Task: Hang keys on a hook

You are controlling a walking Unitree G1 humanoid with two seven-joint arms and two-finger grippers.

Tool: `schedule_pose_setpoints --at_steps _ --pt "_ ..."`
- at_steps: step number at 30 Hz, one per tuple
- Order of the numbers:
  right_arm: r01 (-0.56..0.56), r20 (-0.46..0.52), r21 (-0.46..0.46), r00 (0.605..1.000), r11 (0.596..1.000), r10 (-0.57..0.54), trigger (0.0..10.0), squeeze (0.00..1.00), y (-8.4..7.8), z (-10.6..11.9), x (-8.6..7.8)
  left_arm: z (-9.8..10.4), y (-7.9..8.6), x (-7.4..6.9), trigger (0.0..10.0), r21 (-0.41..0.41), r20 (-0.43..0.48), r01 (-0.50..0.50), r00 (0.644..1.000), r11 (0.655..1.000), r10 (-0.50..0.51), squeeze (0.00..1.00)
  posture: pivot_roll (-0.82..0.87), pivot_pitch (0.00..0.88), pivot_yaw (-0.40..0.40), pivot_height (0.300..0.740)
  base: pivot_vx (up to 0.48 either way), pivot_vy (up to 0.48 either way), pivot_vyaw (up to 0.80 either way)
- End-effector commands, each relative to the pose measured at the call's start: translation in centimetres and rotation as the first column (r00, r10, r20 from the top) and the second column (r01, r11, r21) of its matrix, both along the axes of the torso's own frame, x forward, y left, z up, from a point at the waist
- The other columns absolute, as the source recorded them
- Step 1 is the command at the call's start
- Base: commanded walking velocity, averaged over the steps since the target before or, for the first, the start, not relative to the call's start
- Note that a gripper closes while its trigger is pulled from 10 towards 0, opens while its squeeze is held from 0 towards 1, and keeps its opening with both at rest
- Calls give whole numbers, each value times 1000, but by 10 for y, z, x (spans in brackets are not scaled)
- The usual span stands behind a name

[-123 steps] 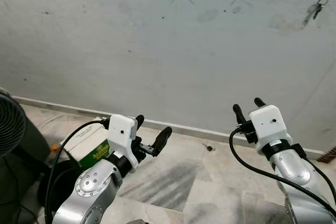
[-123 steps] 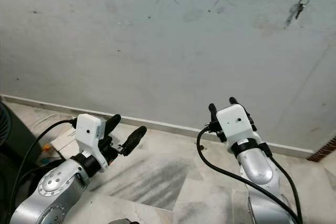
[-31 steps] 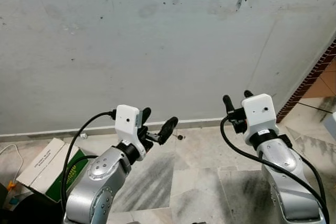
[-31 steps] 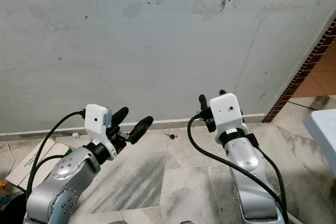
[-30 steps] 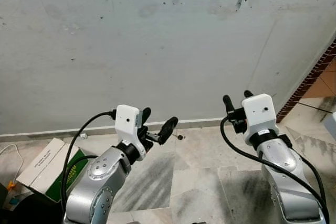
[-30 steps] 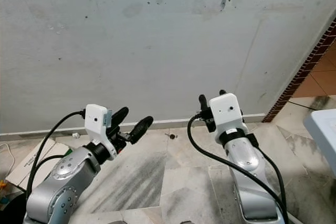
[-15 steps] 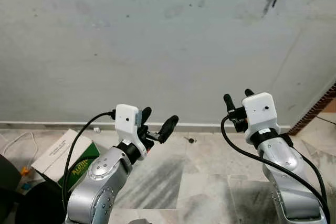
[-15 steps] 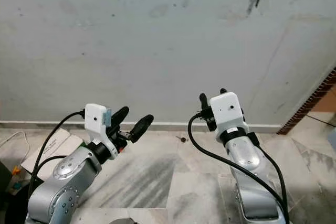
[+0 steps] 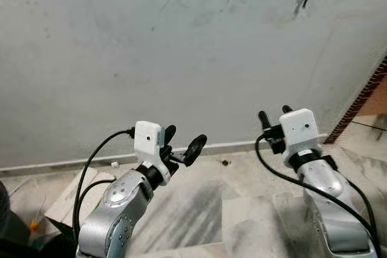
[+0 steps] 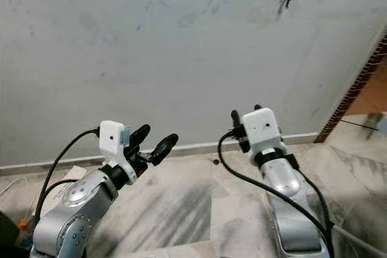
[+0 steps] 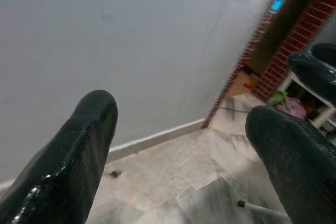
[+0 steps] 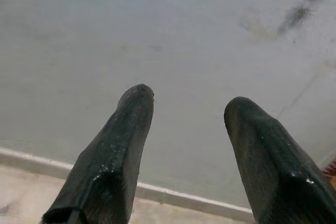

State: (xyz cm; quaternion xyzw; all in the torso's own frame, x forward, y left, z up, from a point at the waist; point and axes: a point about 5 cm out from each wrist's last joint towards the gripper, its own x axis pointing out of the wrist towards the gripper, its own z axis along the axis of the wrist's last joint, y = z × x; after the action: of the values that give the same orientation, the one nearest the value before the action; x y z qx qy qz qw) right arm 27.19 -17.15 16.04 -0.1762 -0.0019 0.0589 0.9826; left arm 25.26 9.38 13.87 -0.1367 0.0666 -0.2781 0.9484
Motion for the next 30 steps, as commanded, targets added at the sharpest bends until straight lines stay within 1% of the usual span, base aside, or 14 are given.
schedule_pose_setpoints --at_steps 1,3,11,16,18,25,30 --pt "-32 14 8 999 999 32 10000 0 8 4 0 -1 5 1 10000 22 -4 -17 1000 1000 17 0 -75 109 44 740 0 480 0" --pt "-32 14 8 999 999 32 10000 0 8 4 0 -1 5 1 10000 22 -4 -19 1000 1000 19 0 -75 109 44 740 0 480 0" --pt "-31 17 9 999 999 31 10000 0 8 5 1 2 4 3 10000 20 16 -16 1000 1000 16 0 -76 111 46 740 0 0 0" --pt "-28 9 10 1000 1000 28 10000 0 9 4 1 3 5 3 10000 -5 7 -14 1000 1000 14 0 -77 112 46 740 0 0 0" --pt "-22 -1 9 1000 1000 22 10000 0 9 3 1 3 5 3 10000 -48 -18 -20 1000 999 19 0 -77 112 46 740 0 0 -769" --pt "-23 -2 13 1000 1000 23 10000 0 9 2 2 3 4 4 10000 -44 -18 -21 1000 999 21 0 -77 111 47 740 0 0 -788" --pt "-23 -1 14 1000 1000 23 10000 0 9 2 2 5 3 4 10000 -82 -30 -16 999 997 14 0 -77 111 47 740 0 0 -788"
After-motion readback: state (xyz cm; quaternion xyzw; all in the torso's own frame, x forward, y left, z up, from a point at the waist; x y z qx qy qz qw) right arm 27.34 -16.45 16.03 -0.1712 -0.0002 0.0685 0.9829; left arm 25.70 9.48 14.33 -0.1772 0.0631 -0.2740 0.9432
